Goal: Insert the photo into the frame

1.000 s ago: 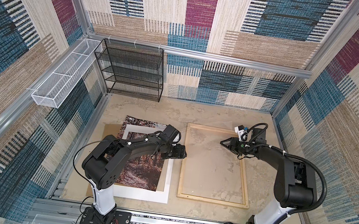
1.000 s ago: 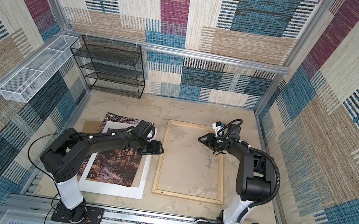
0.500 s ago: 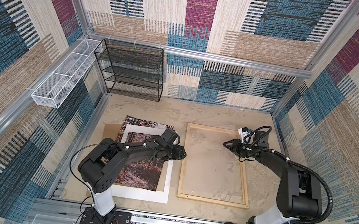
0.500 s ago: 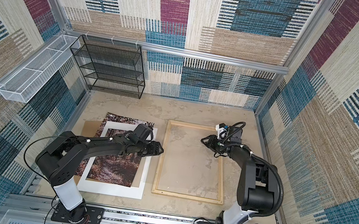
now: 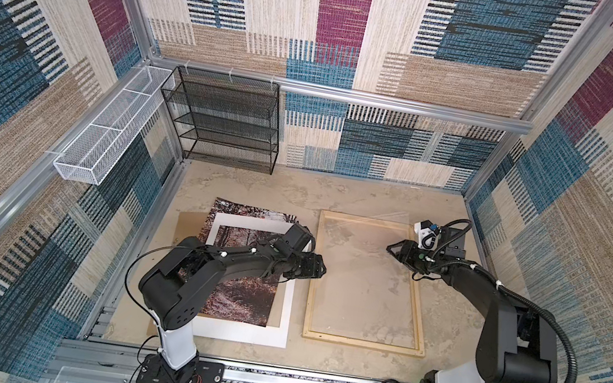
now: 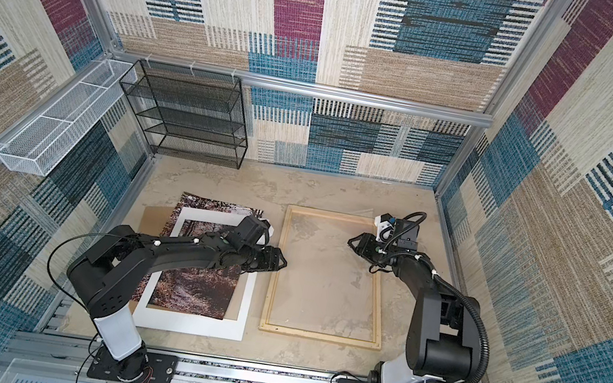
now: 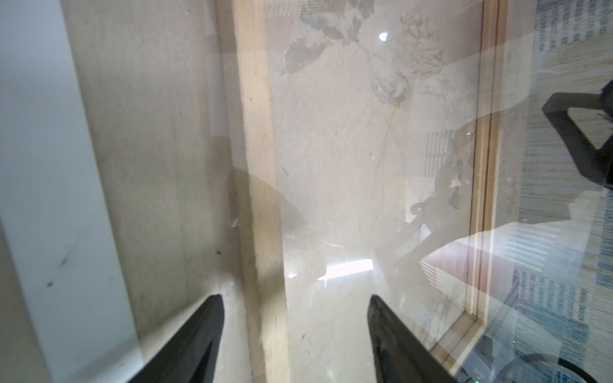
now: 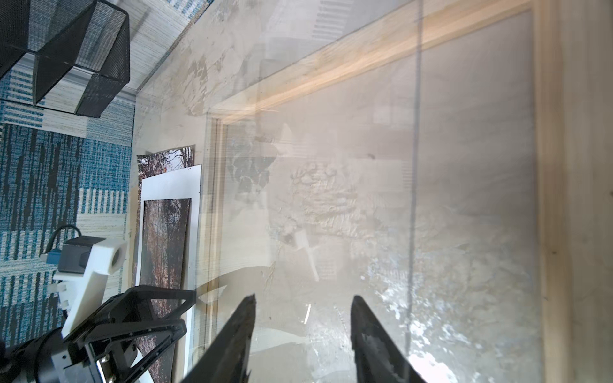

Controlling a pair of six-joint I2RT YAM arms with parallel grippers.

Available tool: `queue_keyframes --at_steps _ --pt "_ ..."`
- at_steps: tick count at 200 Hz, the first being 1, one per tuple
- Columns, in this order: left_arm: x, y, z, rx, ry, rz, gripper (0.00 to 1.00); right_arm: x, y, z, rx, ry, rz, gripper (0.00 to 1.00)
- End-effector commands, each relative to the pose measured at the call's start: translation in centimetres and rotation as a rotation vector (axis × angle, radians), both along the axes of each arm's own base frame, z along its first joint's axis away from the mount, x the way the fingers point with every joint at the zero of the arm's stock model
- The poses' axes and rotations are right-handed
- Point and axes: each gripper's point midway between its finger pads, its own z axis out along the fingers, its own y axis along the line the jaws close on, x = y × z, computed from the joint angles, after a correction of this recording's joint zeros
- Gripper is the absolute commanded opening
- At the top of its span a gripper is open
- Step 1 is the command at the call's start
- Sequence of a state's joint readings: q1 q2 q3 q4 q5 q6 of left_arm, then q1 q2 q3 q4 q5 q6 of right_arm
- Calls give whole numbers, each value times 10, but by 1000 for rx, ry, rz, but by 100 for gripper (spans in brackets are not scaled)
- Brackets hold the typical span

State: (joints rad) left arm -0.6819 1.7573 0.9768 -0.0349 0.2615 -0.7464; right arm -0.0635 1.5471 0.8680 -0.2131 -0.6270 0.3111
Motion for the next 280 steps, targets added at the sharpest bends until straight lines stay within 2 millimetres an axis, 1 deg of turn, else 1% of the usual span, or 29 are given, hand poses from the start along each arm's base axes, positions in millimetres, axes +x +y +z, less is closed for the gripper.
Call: queue_keyframes --at_steps 1,30,56,73,95,118,154,181,235,253,280 --pt "0 -15 12 -47 -23 -25 71 -2 -6 2 -3 -14 1 47" --pt "-4 -24 14 -50 -29 -40 71 -2 -17 1 5 -29 33 46" --pt "-6 -31 14 -57 -23 -56 71 3 -25 8 11 -50 27 46" --pt "-8 -34 15 -59 -24 -61 71 3 -30 5 -8 -40 17 46" --pt "-9 -35 14 -55 -25 -64 71 3 -30 2 -2 -34 21 46" --pt "-9 -35 15 -52 -31 -63 73 4 -28 -1 4 -32 28 43" --pt "-7 -23 7 29 -37 -43 76 5 -29 -1 9 -35 23 39" --pt "-6 -16 2 76 -39 -36 75 7 -32 0 2 -40 15 32" --pt "-4 -9 0 135 -48 -38 73 13 -31 6 12 -55 51 29" --pt "-5 -7 0 143 -51 -38 72 17 -32 6 6 -59 61 23" --pt "-6 -2 -1 169 -52 -38 69 19 -31 -3 7 -40 74 15"
